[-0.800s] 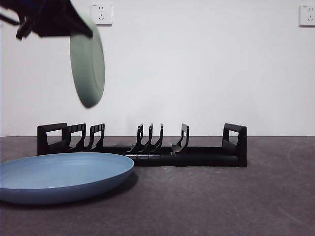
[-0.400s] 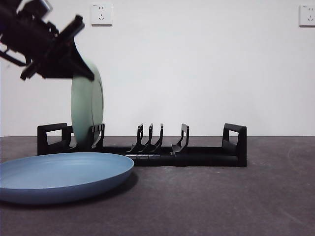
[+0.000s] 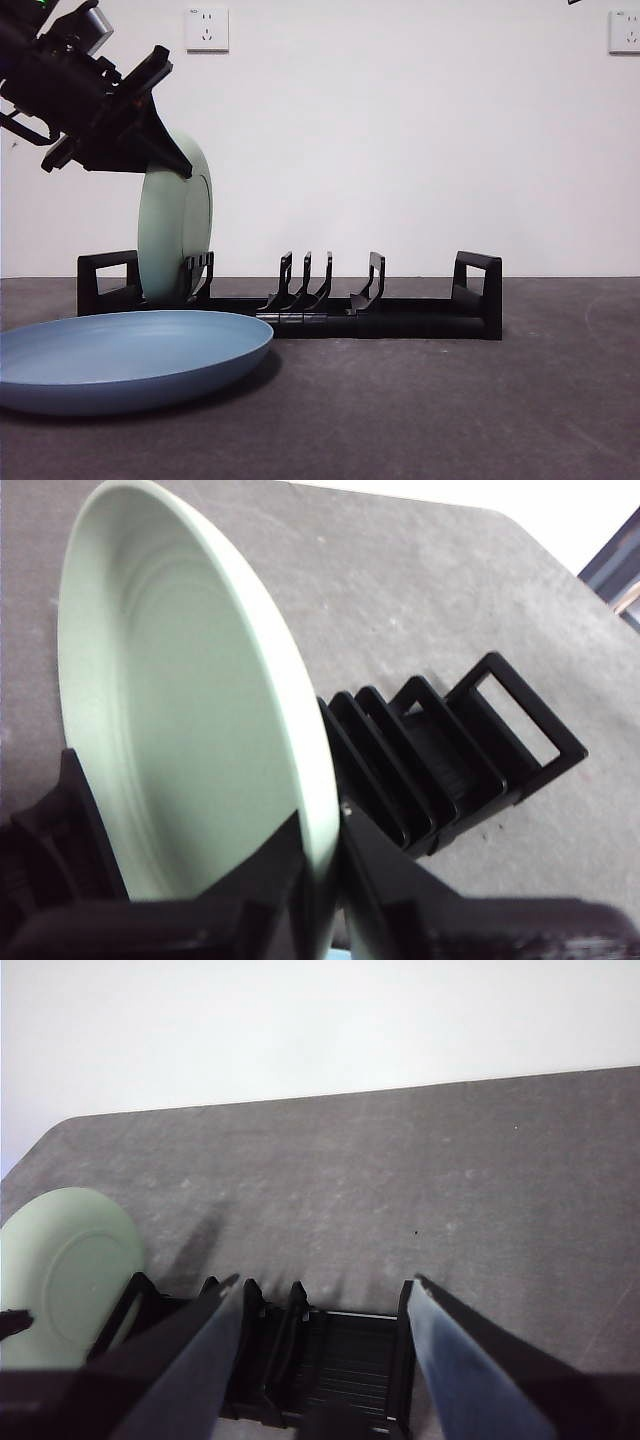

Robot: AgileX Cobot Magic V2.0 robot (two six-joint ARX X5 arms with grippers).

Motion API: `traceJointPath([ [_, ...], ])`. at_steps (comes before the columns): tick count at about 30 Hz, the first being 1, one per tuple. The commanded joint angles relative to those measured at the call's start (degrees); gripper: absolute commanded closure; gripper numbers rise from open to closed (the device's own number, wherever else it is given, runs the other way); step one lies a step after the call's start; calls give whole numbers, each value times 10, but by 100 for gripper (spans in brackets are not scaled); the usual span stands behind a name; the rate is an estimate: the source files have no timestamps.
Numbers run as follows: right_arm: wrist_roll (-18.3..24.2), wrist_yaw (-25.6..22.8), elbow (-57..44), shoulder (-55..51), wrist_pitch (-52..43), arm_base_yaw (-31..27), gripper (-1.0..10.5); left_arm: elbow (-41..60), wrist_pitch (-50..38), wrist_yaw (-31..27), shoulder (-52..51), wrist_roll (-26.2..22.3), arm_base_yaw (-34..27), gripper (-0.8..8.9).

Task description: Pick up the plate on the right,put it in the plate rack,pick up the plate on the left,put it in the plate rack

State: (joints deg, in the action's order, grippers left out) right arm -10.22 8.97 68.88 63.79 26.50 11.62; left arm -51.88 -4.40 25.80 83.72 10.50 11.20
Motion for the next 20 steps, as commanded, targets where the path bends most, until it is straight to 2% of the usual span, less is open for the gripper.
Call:
traceJointPath([
  [1,-7,0,-1,4,-3,1,666,3,23,-2,4,-8,1,710],
  [8,-9,1,-1,6,-3,10,666,3,56,1,0,-18,1,706],
  [9,-9,1,-1,7,-3,13,666,3,58,2,-3,-18,1,674],
  [12,-9,2,-1,13,-1,25,666,1,63,2,-22,-22,1,445],
  [14,-9,7,-1,20,2,36,666,0,67,2,-42,-22,1,436],
  [20,-9,79,-1,59,2,77,666,0,72,1,-136,-33,1,436],
])
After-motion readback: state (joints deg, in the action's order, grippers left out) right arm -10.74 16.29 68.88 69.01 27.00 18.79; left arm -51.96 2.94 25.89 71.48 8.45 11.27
